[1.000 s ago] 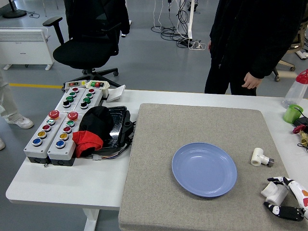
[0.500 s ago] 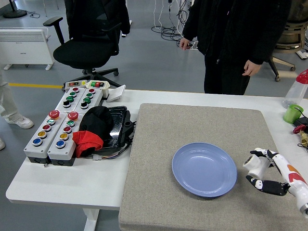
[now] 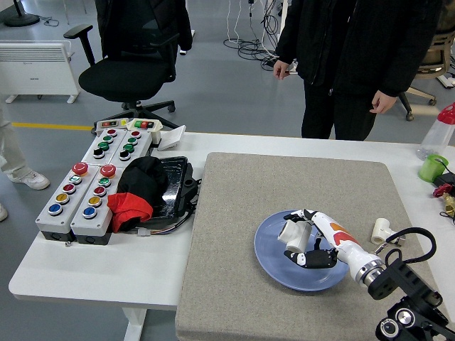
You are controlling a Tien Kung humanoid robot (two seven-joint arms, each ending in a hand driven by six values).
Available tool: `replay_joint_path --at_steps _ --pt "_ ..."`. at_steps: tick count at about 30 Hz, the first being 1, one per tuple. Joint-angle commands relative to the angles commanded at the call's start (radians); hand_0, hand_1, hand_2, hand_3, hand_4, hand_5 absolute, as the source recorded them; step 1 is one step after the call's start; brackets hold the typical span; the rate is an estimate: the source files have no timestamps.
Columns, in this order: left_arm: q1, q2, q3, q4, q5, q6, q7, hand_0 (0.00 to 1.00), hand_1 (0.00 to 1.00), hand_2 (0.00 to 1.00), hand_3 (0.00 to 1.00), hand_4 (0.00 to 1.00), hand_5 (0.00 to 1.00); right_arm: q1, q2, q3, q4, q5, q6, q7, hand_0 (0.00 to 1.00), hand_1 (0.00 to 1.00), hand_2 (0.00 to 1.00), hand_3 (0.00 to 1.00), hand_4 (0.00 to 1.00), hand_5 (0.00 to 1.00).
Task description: Pick pipe place plate twice
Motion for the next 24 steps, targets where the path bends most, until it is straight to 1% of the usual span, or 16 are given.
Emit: replay_joint_path --at_steps 2,4,5,7,9,11,12,14,16,17,19,20,21,22,24 --pt "-0.001 0.0 0.003 0.0 -0.004 0.0 0.0 0.654 0.625 0.636 0.575 0.411 0.998 0.036 0.023 -0.039 -0.038 0.002 0.01 -0.015 0.342 0.463 0.511 0.594 0.551 0.115" --pt "-0.001 -0.001 0.005 -0.001 -0.006 0.001 0.001 0.654 0.625 0.636 0.575 0.411 0.998 0.055 0.037 -0.059 -0.064 -0.003 0.022 -0.029 0.342 0.463 0.511 0.594 0.551 0.115" --pt "-0.001 -0.001 0.006 -0.001 -0.007 0.001 0.001 0.653 0.626 0.636 0.575 0.411 0.998 0.062 0.043 -0.067 -0.076 -0.006 0.029 -0.039 0.72 0.73 0.726 0.772 0.745 0.322" --pt "-0.002 -0.001 0.006 -0.001 -0.007 0.0 0.002 0.653 0.626 0.636 0.575 0.411 0.998 0.077 0.054 -0.083 -0.105 -0.013 0.039 -0.047 0.72 0.73 0.726 0.772 0.745 0.322" --pt "-0.003 -0.002 0.007 -0.001 -0.009 0.0 0.002 0.653 0.626 0.636 0.575 0.411 0.998 0.087 0.06 -0.09 -0.129 -0.011 0.067 -0.048 0.72 0.73 0.726 0.772 0.745 0.322" --pt "-0.003 -0.002 0.007 -0.002 -0.009 0.0 0.003 0.653 0.626 0.636 0.575 0.411 0.998 0.092 0.061 -0.094 -0.14 -0.01 0.072 -0.038 0.72 0.73 0.726 0.772 0.745 0.322" --pt "-0.004 -0.002 0.009 -0.002 -0.009 -0.001 0.002 0.653 0.625 0.636 0.576 0.411 0.998 0.092 0.059 -0.092 -0.14 0.012 0.055 -0.014 0.998 0.988 0.998 0.998 0.885 0.468" --pt "-0.004 -0.002 0.008 -0.002 -0.009 0.0 0.002 0.653 0.625 0.636 0.576 0.411 0.998 0.092 0.053 -0.086 -0.13 0.045 0.035 0.032 0.998 0.988 0.998 0.998 0.885 0.468" --pt "-0.004 -0.001 0.007 -0.001 -0.008 -0.001 0.002 0.653 0.625 0.636 0.576 0.411 0.998 0.092 0.049 -0.071 -0.115 0.062 0.037 0.056 0.998 0.988 0.998 0.998 0.885 0.468" --pt "-0.005 -0.001 0.007 -0.001 -0.006 -0.002 0.002 0.652 0.625 0.636 0.574 0.41 0.998 0.092 0.046 -0.063 -0.104 0.064 0.039 0.06 0.998 0.998 0.998 0.998 0.933 0.493" --pt "-0.005 -0.001 0.007 -0.001 -0.006 -0.002 0.002 0.652 0.625 0.636 0.574 0.41 0.998 0.092 0.044 -0.06 -0.099 0.064 0.041 0.062 0.998 0.998 0.998 0.998 0.933 0.493" --pt "-0.006 0.0 0.007 -0.001 -0.007 -0.002 0.002 0.652 0.625 0.636 0.574 0.41 0.998 0.093 0.04 -0.048 -0.086 0.067 0.056 0.055 0.998 0.998 0.998 0.998 0.933 0.493" --pt "-0.006 0.0 0.007 -0.001 -0.007 -0.002 0.002 0.652 0.625 0.636 0.574 0.41 0.998 0.094 0.039 -0.044 -0.082 0.068 0.061 0.053 0.998 0.998 0.998 0.998 0.933 0.493" --pt "-0.007 0.0 0.009 -0.001 -0.01 -0.001 0.002 0.652 0.625 0.636 0.574 0.41 0.998 0.097 0.036 -0.041 -0.078 0.068 0.081 0.04 0.998 0.998 0.998 0.998 0.933 0.493" --pt "-0.008 0.0 0.011 -0.001 -0.012 -0.001 0.002 0.653 0.624 0.636 0.574 0.41 0.998 0.101 0.033 -0.042 -0.08 0.067 0.102 0.023 0.998 0.998 0.998 0.998 0.949 0.503"
